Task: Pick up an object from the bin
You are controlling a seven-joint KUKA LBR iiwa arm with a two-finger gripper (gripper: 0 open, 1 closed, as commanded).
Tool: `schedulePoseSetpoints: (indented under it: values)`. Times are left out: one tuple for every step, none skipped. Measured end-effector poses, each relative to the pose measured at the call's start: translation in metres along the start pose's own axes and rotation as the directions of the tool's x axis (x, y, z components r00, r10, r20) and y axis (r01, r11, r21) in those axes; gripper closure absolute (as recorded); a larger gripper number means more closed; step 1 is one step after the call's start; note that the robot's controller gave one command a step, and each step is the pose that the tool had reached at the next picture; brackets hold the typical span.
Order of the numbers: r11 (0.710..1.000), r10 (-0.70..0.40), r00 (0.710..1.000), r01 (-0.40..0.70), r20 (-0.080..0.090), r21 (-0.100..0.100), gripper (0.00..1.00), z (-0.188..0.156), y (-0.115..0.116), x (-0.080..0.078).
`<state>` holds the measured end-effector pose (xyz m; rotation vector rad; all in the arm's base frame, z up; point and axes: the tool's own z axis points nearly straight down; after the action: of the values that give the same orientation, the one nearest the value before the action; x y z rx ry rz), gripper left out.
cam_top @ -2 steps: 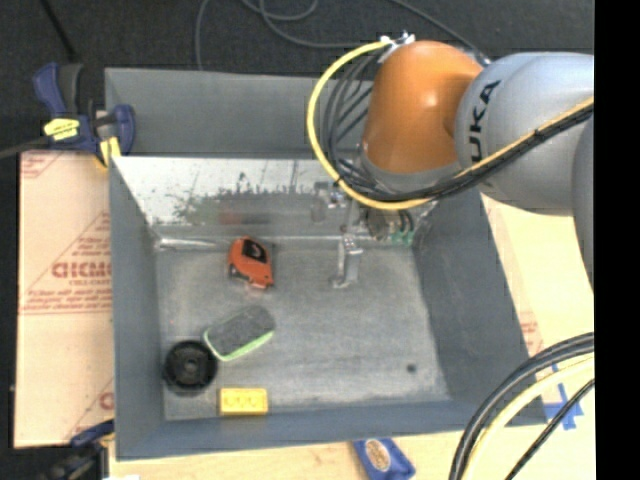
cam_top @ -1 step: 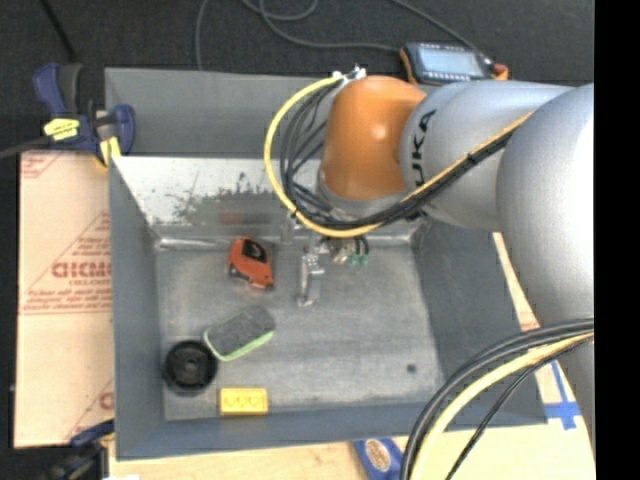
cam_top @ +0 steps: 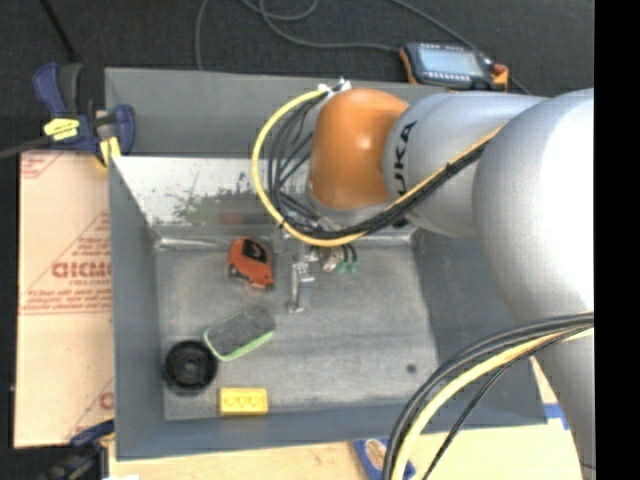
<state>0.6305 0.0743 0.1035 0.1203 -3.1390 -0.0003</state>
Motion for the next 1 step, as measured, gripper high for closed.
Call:
schedulePoseSetpoints:
  values:
    - [1.0,0.031,0.999,-0.031,0.014,0.002,0.0,0.012,0.0396,-0.0162]
